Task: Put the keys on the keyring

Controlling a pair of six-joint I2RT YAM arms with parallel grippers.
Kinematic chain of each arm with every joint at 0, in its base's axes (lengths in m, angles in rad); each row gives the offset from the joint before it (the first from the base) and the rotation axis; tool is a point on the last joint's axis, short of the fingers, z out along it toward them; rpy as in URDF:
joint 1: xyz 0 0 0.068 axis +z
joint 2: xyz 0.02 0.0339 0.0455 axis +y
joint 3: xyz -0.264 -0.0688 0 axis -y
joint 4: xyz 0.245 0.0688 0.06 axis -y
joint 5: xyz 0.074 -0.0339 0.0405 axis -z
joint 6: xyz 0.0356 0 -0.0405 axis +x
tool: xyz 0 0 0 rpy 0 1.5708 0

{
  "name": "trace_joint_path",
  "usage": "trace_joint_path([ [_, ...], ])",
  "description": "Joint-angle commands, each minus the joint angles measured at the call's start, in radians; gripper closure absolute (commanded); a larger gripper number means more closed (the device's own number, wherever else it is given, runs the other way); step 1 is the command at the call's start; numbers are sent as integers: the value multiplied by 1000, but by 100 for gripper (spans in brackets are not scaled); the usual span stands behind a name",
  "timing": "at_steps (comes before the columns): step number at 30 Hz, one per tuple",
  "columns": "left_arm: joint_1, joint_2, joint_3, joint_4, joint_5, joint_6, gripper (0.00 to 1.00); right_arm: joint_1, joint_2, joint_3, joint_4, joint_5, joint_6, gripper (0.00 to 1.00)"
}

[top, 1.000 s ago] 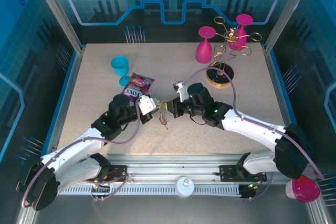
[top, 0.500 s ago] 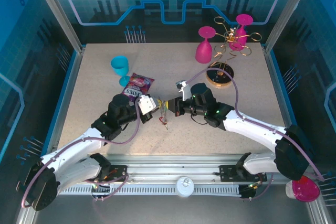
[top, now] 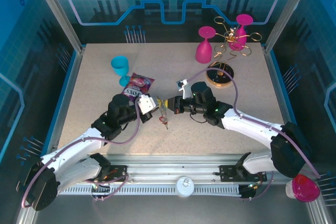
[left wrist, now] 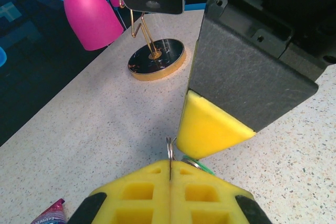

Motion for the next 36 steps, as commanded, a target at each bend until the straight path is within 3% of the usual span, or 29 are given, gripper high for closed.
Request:
trace_joint_path([
  [1,-2,-27,-9,49,-4,19,100,-29,23,-17,27,-18,56,100],
  [10,-2,-22,-6,46,-27,14,100,-47,0,-28,-10,-8,25,100],
  [16,-2,-2,19,21,-113,-46,100,-78,-67,-42,-207,89,-103,100],
  [26,-1,78,114,-91,-131,-141,100,-162,-135,-83,-498,230,-186,100],
  [31,-1,146,204,-203,-116,-268,46,-211,-117,-110,-578,254,-171,100],
  [32,-1,161,223,-227,-116,-297,38,-217,-113,-113,-589,257,-168,100],
  [33,-1,183,248,-257,-116,-338,33,-226,-111,-117,-598,255,-164,100],
  [36,-2,243,320,-327,-100,-464,29,-244,-109,-131,-601,250,-160,100],
])
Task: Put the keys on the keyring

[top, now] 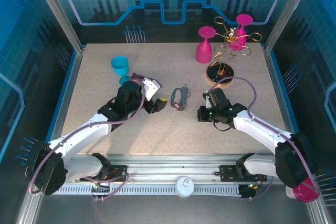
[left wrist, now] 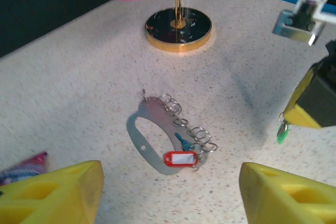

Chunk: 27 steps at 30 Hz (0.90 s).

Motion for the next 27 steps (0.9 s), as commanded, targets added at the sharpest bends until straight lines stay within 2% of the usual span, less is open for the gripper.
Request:
trace_joint_path([
  [1,-1,61,91,-122,21,-198,28,-27,8,-16,-53,16,2,100],
  [7,-7,273,304,-257,61,-458,28,-74,9,-37,-46,-9,15,100],
  [12,-15,513,540,-390,31,-530,34,-88,-14,-39,-34,-38,16,100],
  [20,-53,915,956,-580,-63,-458,46,-101,-81,-47,-41,-64,16,100],
  [23,-63,1054,1120,-669,-104,-413,48,-105,-108,-55,-47,-78,19,100],
  [27,-68,1167,1280,-750,-151,-373,48,-112,-132,-69,-46,-90,25,100],
])
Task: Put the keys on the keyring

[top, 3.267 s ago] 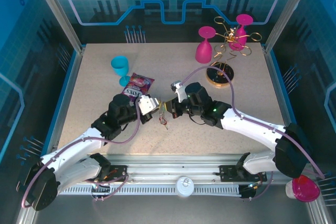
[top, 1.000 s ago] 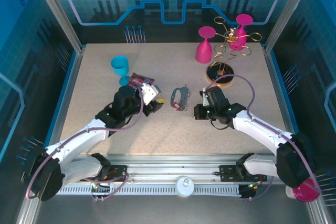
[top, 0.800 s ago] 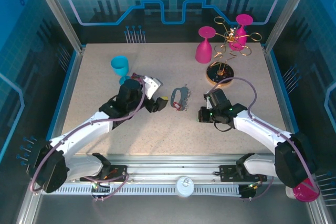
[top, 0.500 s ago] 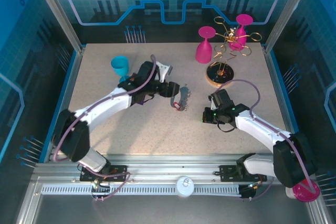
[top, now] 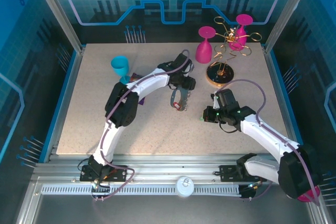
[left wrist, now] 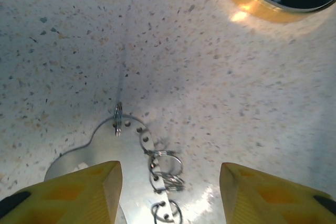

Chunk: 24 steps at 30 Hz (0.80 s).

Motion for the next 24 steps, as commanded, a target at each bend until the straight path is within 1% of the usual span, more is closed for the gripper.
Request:
trace_joint_path([
  [1,-7,70,128,-138,-75,53,48,-21,-22,-24,-15,-26,15,100],
  [5,-8,168,253,-175,-106,53,50,-24,-26,-29,-11,-39,17,100],
  [7,-8,209,305,-197,-116,51,53,-25,-30,-25,-12,-44,18,100],
  [8,-8,225,325,-205,-121,48,57,-27,-33,-26,-12,-45,21,100],
  [11,-8,241,334,-204,-141,45,64,-27,-40,-27,-11,-46,25,100],
  [13,-8,242,333,-208,-161,49,66,-27,-40,-28,-10,-47,25,100],
  [17,-8,244,326,-219,-184,61,67,-26,-38,-30,-4,-50,27,100],
  [24,-8,258,323,-207,-185,64,72,-28,-40,-30,-2,-53,29,100],
])
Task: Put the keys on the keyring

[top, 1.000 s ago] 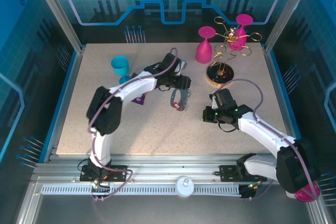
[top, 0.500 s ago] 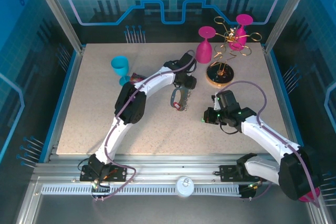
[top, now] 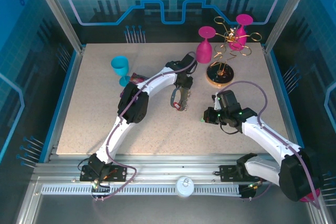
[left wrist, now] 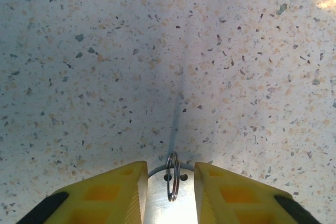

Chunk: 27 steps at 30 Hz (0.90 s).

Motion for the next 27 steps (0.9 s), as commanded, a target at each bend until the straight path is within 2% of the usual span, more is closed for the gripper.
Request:
trace_joint_path([
  [1,-3,34,27,-25,-17,13,73,-17,-18,-10,-3,-15,15,100],
  [8,-3,44,31,-21,-16,16,79,-18,-24,-10,-6,-13,15,100],
  [17,-7,-18,-3,28,-21,26,99,-19,-38,-13,-13,-12,11,100],
  [21,-15,-145,-125,145,-18,68,100,-21,-40,-11,-15,-15,2,100],
  [27,-28,-449,-483,448,38,178,100,-22,-37,-23,7,-59,-52,100],
])
